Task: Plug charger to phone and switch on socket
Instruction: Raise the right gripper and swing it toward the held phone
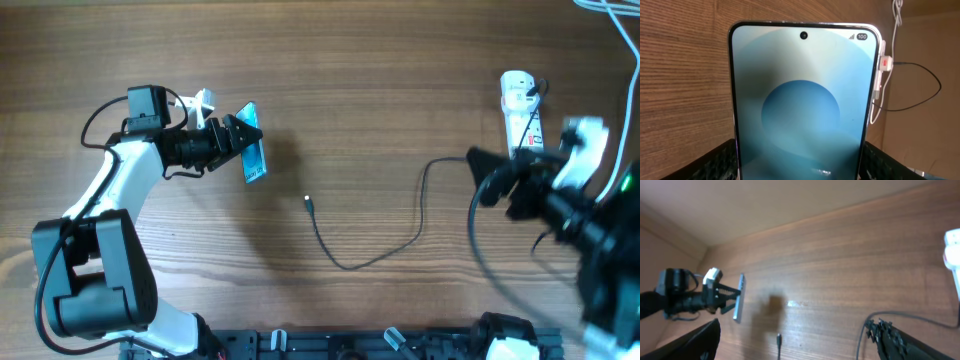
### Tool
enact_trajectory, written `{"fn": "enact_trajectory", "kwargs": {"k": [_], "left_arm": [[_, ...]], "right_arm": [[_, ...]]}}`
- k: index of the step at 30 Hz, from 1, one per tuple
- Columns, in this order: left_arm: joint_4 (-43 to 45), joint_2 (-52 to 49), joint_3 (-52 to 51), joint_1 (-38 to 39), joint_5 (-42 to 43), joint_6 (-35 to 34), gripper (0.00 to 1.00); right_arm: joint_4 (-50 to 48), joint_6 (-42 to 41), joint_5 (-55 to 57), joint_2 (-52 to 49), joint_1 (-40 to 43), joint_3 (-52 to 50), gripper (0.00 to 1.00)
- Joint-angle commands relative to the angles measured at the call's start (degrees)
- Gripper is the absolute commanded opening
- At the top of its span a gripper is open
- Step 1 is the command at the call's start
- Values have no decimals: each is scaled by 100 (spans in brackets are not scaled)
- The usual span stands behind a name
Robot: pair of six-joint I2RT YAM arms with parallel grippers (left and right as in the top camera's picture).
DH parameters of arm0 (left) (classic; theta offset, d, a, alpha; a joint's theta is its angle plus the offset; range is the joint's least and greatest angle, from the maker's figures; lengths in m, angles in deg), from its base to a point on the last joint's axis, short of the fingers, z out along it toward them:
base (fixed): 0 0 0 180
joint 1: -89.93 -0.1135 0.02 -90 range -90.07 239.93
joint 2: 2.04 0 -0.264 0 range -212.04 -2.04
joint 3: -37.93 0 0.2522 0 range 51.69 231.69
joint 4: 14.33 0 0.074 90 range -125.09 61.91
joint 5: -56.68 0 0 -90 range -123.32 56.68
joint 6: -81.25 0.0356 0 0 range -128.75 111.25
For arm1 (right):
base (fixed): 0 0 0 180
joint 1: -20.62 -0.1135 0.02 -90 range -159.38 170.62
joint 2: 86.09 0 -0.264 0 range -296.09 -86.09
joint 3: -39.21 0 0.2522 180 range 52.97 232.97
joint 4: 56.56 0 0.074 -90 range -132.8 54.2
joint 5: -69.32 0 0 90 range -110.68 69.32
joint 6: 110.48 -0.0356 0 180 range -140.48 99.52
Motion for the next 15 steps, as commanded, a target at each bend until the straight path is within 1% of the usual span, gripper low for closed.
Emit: {"fn": "enact_trajectory", "kwargs": {"k": [1, 2, 4, 6, 7, 8, 9, 11, 15], "left_arm": [[17, 164, 7, -15, 219, 94, 77], [17, 164, 7, -15, 219, 94, 77], [17, 164, 7, -11, 219, 94, 77], [17, 164, 7, -11, 219, 92, 77], [17, 164, 7, -11, 219, 92, 77], [17, 164, 7, -11, 219, 94, 77], [17, 164, 7, -11, 219, 94, 78], [17, 164, 7, -11, 219, 94, 78], [15, 164, 7, -11, 221, 92, 78]], "right_arm": [[184, 389, -636, -831, -20, 647, 92], [138, 393, -885, -955, -20, 636, 84], [153, 415, -1198, -1246, -52, 616, 70], [280, 457, -1226, -1541, -149, 616, 59], [337, 544, -1228, -1655, -219, 616, 50], [413, 647, -1222, -1794, -341, 616, 47], [481, 763, -1222, -1961, -525, 616, 45], [492, 811, -1191, -2184, -802, 614, 45], [267, 684, -1126, -2780, -1523, 614, 49]]}}
